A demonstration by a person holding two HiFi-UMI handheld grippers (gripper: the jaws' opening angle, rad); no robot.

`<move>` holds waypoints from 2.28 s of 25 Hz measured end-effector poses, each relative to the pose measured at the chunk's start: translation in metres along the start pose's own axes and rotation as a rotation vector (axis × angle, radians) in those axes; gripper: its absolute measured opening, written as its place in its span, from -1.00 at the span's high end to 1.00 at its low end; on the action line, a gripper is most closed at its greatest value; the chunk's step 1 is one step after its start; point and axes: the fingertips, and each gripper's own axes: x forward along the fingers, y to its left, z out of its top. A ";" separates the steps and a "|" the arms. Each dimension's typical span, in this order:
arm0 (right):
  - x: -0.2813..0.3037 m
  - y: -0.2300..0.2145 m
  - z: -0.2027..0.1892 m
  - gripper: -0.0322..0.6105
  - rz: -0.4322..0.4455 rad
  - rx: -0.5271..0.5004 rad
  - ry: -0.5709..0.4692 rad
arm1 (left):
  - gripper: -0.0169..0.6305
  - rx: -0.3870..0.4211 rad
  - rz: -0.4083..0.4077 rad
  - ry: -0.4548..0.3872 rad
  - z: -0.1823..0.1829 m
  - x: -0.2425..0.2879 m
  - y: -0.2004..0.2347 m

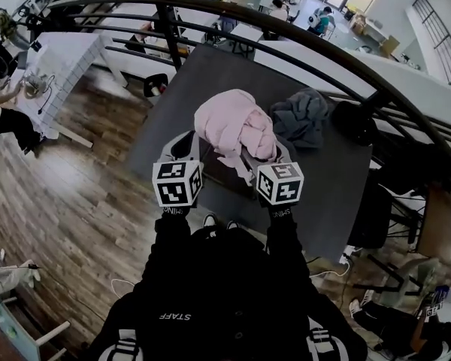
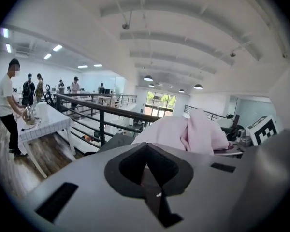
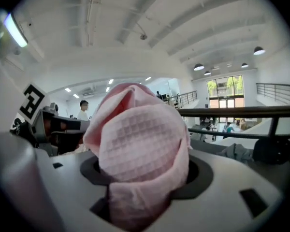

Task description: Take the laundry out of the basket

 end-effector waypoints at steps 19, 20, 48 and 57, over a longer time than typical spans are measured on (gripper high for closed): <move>-0.098 -0.001 0.128 -0.14 -0.177 0.027 -0.414 | 0.95 0.083 -0.026 -0.250 0.080 -0.038 -0.039; -0.100 -0.002 0.129 -0.14 -0.185 0.026 -0.423 | 0.95 0.083 -0.027 -0.257 0.082 -0.038 -0.040; -0.116 -0.013 0.153 -0.14 -0.281 -0.049 -0.520 | 0.95 0.135 -0.156 -0.360 0.107 -0.025 -0.094; -0.111 -0.011 0.152 -0.14 -0.271 -0.060 -0.509 | 0.95 0.138 -0.158 -0.337 0.101 -0.021 -0.096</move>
